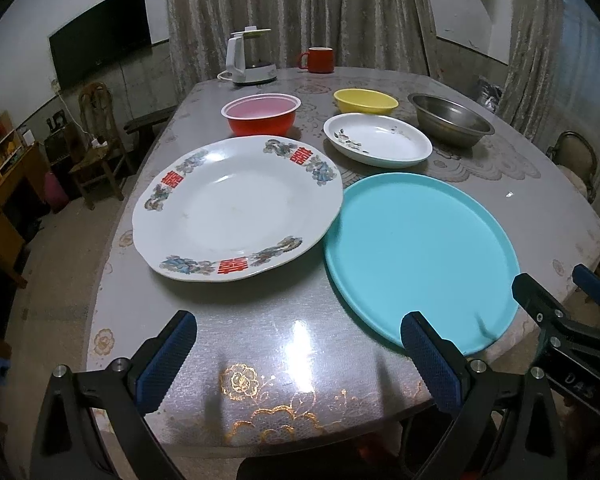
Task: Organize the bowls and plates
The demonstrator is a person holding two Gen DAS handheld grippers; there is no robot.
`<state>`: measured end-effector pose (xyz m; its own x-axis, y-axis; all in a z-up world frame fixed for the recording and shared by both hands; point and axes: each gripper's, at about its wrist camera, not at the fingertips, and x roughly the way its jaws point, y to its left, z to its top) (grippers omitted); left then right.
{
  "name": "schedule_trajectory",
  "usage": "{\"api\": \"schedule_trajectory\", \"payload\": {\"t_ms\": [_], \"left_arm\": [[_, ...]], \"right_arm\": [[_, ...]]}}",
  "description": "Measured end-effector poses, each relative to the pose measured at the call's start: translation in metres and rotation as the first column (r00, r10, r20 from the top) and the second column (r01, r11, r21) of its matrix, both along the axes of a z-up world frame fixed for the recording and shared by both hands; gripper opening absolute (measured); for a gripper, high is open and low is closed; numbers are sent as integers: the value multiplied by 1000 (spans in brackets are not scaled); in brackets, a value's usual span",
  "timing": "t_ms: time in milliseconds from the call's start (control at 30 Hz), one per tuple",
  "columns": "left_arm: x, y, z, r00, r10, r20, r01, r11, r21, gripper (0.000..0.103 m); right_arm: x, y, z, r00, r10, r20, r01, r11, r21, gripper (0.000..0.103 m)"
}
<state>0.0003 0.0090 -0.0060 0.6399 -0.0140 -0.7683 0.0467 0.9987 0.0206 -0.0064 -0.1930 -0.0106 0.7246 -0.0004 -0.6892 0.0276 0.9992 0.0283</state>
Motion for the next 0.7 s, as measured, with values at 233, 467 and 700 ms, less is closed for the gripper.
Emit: {"api": "schedule_trajectory", "payload": {"t_ms": [233, 467, 700], "left_arm": [[-2, 0, 0, 1000, -6, -5, 6, 1000, -5, 103], [-3, 0, 0, 1000, -4, -5, 4, 1000, -6, 103], [-4, -1, -1, 1000, -22, -12, 22, 1000, -16, 103]], "right_arm": [[0, 1, 1, 1000, 4, -3, -4, 1000, 2, 103], [-1, 1, 0, 1000, 1, -9, -1, 1000, 6, 103], [-4, 2, -1, 1000, 5, -10, -5, 1000, 3, 103]]}}
